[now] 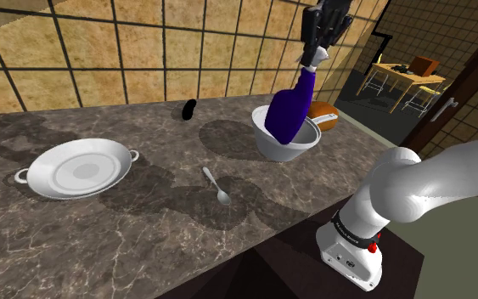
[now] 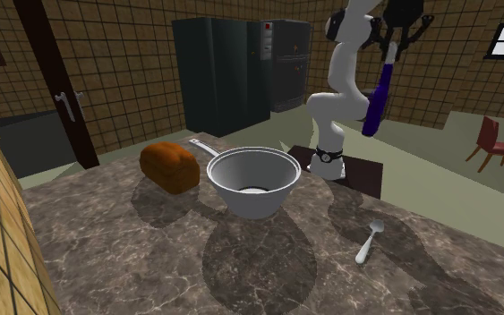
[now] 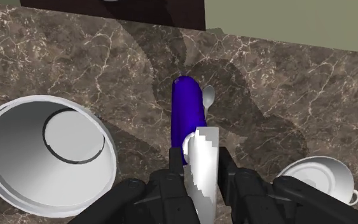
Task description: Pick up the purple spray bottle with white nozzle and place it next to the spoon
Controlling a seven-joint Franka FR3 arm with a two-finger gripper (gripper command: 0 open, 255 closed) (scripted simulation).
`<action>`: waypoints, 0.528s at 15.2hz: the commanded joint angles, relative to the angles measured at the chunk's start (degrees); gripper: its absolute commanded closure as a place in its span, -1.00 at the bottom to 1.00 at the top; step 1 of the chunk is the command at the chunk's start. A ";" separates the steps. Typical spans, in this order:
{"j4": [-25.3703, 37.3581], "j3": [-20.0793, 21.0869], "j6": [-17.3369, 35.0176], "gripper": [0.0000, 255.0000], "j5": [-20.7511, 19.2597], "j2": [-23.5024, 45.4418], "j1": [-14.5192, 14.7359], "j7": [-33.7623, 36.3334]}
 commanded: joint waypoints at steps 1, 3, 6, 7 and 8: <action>1.66 2.13 -2.10 1.00 1.46 -0.61 0.55 2.82; 3.59 4.02 -4.02 1.00 2.76 -0.85 0.93 5.33; 2.95 5.64 -4.16 1.00 4.02 -1.88 1.30 7.24; 1.78 5.67 -3.48 1.00 4.11 -2.37 1.37 7.17; 0.63 5.70 -2.80 1.00 4.20 -2.85 1.44 7.10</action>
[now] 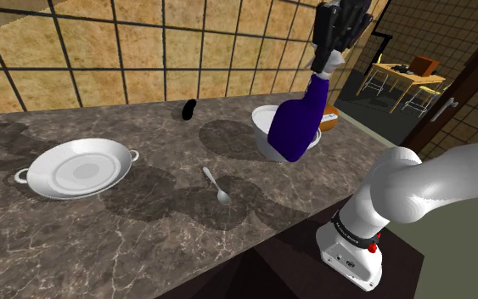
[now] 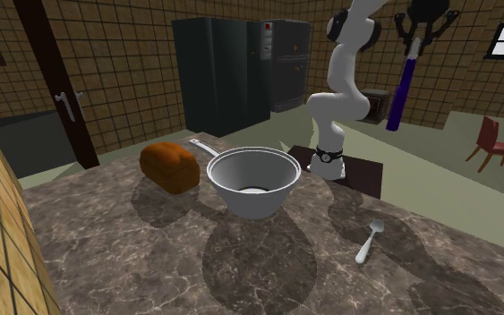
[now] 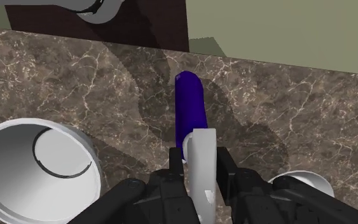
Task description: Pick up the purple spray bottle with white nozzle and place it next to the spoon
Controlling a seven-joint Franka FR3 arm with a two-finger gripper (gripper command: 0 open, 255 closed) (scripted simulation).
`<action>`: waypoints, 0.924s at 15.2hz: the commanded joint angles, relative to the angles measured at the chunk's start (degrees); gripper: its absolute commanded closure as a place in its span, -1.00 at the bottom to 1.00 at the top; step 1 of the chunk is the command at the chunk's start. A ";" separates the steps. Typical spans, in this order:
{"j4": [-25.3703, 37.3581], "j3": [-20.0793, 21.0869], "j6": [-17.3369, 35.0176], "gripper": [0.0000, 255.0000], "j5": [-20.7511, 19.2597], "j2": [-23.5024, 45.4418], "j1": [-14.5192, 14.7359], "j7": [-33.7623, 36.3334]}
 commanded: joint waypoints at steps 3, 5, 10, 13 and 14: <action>-4.49 0.18 2.72 1.00 0.38 -1.79 0.28 -0.22; -6.68 0.28 4.05 1.00 0.57 -2.65 0.43 -0.34; -11.95 0.60 7.35 1.00 1.08 -4.63 0.80 -0.60; -14.98 0.84 9.32 1.00 1.41 -5.70 1.03 -0.74; -15.97 0.93 9.97 1.00 1.53 -6.04 1.10 -0.78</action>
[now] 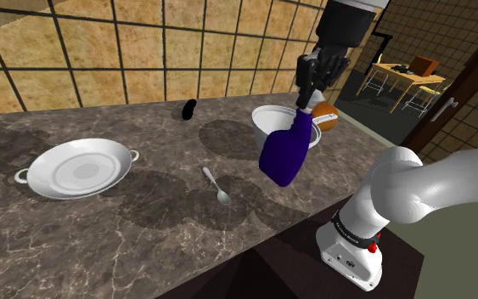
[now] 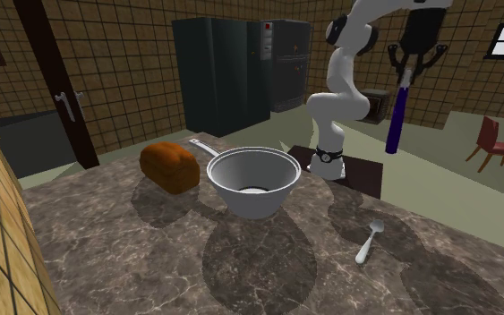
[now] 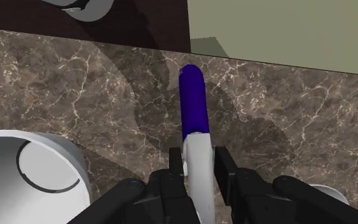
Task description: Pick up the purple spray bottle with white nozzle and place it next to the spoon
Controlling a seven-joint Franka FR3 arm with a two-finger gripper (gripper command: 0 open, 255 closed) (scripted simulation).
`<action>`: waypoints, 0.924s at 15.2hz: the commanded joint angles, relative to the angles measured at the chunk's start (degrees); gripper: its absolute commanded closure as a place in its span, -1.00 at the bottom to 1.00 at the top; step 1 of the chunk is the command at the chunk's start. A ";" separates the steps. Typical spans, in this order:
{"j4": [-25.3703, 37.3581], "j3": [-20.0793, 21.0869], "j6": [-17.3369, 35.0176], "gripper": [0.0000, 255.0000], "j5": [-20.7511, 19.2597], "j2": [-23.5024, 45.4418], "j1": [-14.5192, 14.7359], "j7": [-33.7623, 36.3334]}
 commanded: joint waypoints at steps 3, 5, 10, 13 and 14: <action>-4.26 0.23 2.77 1.00 0.41 -1.50 0.32 -0.32; -6.16 0.44 4.08 1.00 0.66 -2.09 0.47 -0.40; -10.75 1.04 7.38 1.00 1.33 -3.39 0.87 -0.56; -13.40 1.44 9.39 1.00 1.76 -4.05 1.11 -0.64; -14.27 1.59 10.06 1.00 1.91 -4.24 1.20 -0.67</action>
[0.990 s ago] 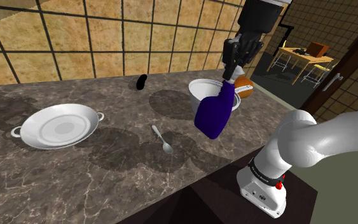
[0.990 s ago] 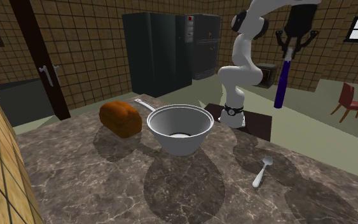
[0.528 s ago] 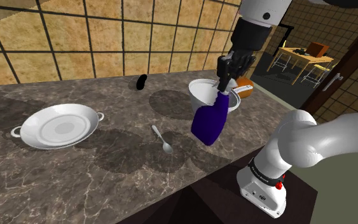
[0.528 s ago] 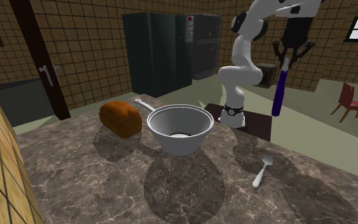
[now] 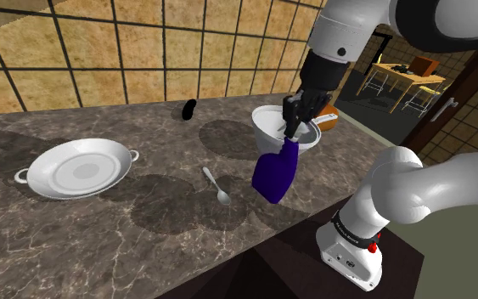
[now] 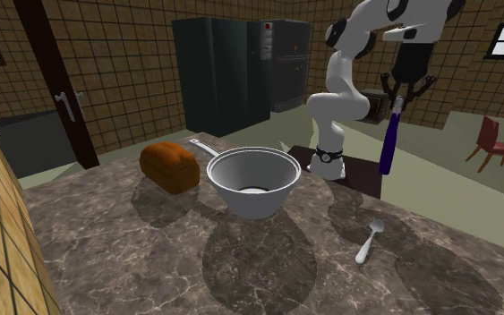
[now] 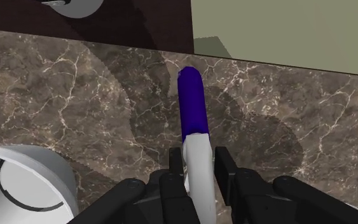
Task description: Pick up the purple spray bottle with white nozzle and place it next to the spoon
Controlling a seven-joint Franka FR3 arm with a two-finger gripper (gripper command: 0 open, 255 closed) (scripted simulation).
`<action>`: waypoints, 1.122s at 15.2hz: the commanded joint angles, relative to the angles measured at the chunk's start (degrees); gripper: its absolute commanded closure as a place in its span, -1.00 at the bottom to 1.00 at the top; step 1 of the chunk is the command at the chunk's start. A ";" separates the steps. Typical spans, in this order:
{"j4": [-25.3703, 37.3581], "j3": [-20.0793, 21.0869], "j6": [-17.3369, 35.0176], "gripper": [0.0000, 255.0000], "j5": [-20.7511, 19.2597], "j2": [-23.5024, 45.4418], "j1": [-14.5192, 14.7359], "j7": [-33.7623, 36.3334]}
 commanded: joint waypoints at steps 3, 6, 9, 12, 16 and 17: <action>-3.67 0.56 2.83 1.00 0.62 -0.87 0.36 -0.15; -6.16 1.05 4.90 1.00 1.12 -1.29 0.62 -0.22; -8.57 1.58 7.02 1.00 1.65 -1.59 0.88 -0.28; -10.92 2.15 9.18 1.00 2.21 -1.76 1.16 -0.33; -13.93 2.97 12.16 1.00 3.01 -1.78 1.52 -0.39; -14.66 3.19 12.93 1.00 3.22 -1.74 1.62 -0.41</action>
